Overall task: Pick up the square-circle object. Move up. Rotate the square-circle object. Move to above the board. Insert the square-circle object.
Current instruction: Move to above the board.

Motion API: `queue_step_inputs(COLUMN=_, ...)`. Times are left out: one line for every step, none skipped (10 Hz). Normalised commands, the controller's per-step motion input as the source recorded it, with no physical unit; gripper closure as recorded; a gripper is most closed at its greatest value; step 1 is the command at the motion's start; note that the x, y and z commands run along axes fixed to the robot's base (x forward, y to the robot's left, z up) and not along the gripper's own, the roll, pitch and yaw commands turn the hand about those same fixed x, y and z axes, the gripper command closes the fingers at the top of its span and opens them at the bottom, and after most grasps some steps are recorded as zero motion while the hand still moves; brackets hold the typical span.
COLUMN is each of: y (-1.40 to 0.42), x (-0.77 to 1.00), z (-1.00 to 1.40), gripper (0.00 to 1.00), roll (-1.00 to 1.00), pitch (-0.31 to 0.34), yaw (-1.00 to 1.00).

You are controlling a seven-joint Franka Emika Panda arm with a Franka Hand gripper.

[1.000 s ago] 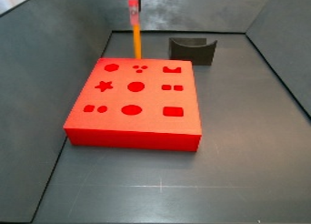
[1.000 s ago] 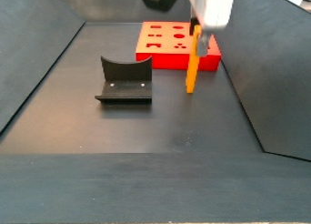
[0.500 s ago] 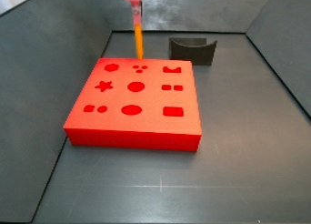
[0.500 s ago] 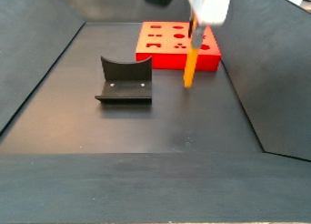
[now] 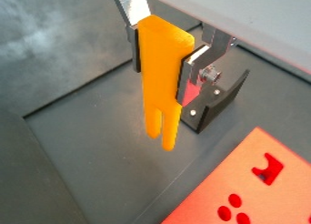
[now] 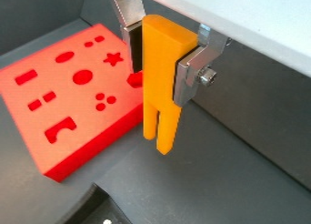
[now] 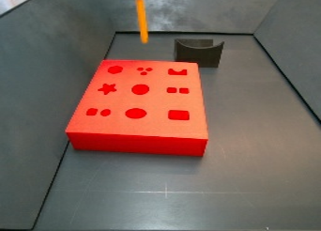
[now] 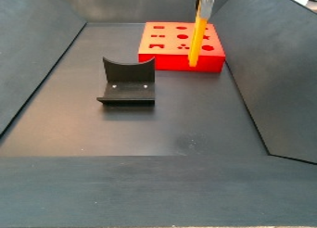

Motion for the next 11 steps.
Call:
queue_step_inputs(y=-0.06, x=0.00, z=0.71, gripper=1.00, roll=-0.08, pitch=0.075, yaw=0.01)
queue_step_inputs(y=-0.04, x=0.01, z=0.60, gripper=1.00, roll=-0.08, pitch=0.083, yaw=0.01)
queue_step_inputs(y=-0.02, x=0.01, z=0.38, gripper=1.00, roll=-0.09, pitch=0.091, yaw=0.01)
queue_step_inputs(y=-1.00, x=0.19, z=0.43, gripper=1.00, roll=0.01, pitch=0.085, yaw=1.00)
queue_step_inputs(y=-1.00, x=0.19, z=0.40, gripper=1.00, roll=0.01, pitch=0.084, yaw=1.00)
queue_step_inputs(y=-1.00, x=0.19, z=0.41, gripper=1.00, roll=0.02, pitch=0.092, yaw=1.00)
queue_step_inputs(y=-1.00, x=0.20, z=0.43, gripper=1.00, roll=0.02, pitch=0.096, yaw=1.00)
queue_step_inputs(y=-1.00, x=0.20, z=0.42, gripper=1.00, roll=0.01, pitch=0.099, yaw=1.00)
queue_step_inputs(y=-1.00, x=0.21, z=0.42, gripper=1.00, roll=0.01, pitch=0.103, yaw=1.00)
queue_step_inputs(y=-1.00, x=0.22, z=0.43, gripper=1.00, roll=0.01, pitch=0.111, yaw=1.00)
queue_step_inputs(y=-1.00, x=0.24, z=0.42, gripper=1.00, roll=0.01, pitch=0.118, yaw=1.00)
